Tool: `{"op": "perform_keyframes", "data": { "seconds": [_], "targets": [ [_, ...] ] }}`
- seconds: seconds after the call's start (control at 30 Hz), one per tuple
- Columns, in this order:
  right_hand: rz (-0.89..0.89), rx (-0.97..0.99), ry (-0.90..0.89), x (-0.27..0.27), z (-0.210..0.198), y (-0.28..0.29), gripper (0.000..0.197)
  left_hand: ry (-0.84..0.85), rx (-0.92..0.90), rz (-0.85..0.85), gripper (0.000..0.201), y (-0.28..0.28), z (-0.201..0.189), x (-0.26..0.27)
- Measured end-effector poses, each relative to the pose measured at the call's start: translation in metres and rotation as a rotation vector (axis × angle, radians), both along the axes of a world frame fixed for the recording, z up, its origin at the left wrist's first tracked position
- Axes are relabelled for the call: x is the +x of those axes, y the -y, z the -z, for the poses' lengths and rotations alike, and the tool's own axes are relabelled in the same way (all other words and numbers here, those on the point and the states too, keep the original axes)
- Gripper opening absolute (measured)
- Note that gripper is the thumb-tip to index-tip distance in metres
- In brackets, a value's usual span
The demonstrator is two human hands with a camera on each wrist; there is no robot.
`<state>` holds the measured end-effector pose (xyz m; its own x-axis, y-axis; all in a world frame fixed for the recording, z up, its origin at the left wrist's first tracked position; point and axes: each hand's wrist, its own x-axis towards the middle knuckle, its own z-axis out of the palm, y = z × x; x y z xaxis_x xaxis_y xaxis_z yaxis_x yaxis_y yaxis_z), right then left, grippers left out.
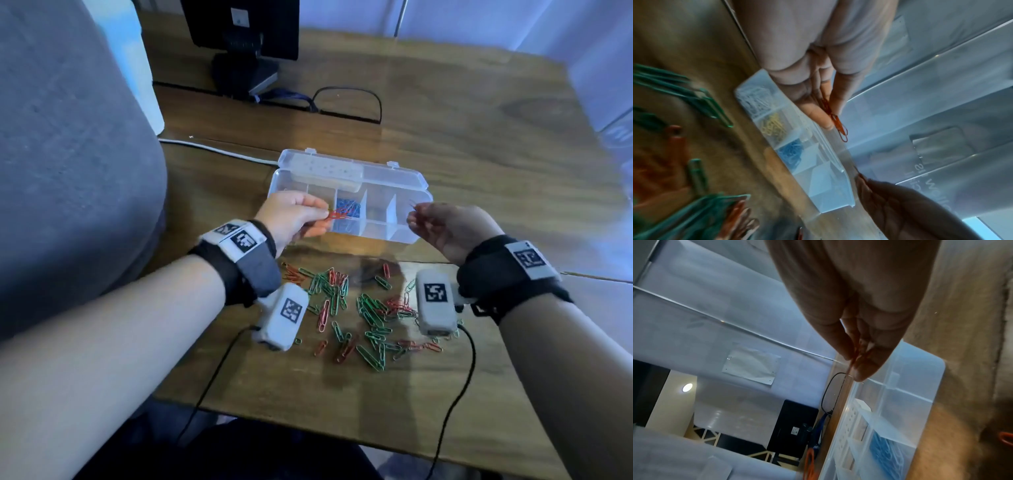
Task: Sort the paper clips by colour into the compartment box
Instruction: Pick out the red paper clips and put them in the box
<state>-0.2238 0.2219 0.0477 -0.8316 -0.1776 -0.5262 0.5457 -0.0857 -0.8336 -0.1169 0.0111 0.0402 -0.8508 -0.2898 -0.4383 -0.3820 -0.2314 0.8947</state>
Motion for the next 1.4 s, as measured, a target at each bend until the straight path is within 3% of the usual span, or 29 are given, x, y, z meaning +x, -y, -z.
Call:
{"op": "perform_keyframes", "data": {
  "seconds": [0.17, 0.4, 0.5, 0.6, 0.7, 0.8, 0.97, 1.17, 1.3, 1.4],
  "targets": [
    [-0.054, -0.036, -0.005, -0.014, -0.002, 0.015, 0.017, -0.033, -0.127, 0.019, 0.022, -0.028, -0.001, -0.045],
    [-0.166, 0.090, -0.079, -0.018, -0.003, 0.016, 0.028, -0.035, -0.558, 0.124, 0.012, -0.052, 0.008, -0.081],
    [-0.177, 0.147, -0.126, -0.014, -0.003, 0.003, 0.025, -0.005, -0.726, 0.288, 0.032, -0.054, 0.008, -0.085],
    [-0.243, 0.218, -0.188, -0.007, 0.000, -0.015, 0.023, -0.007, -0.740, 0.335, 0.042, -0.049, 0.005, -0.080],
    [-0.335, 0.309, -0.246, 0.004, 0.009, -0.033, 0.021, -0.052, -0.756, 0.296, 0.036, -0.042, 0.002, -0.064],
    [-0.483, 0.559, -0.363, 0.015, 0.026, -0.047, 0.022, -0.066, -0.785, 0.301, 0.029, -0.035, 0.006, -0.038],
    [-0.676, 0.902, -0.521, 0.026, 0.046, -0.044, 0.019, 0.070, -0.833, 0.387, 0.024, -0.031, 0.028, 0.004],
    [-0.986, 1.047, -0.777, 0.024, 0.067, -0.026, 0.040, 0.188, -0.966, 0.318, 0.020, -0.023, 0.055, 0.031],
    [-1.073, 1.120, -0.876, 0.025, 0.075, -0.024, 0.030, 0.175, -0.992, 0.189, 0.015, -0.013, 0.060, 0.043],
    [-1.058, 1.143, -0.888, 0.027, 0.076, -0.024, 0.017, 0.165, -1.034, 0.208, 0.010, -0.017, 0.060, 0.044]
  ]
}}
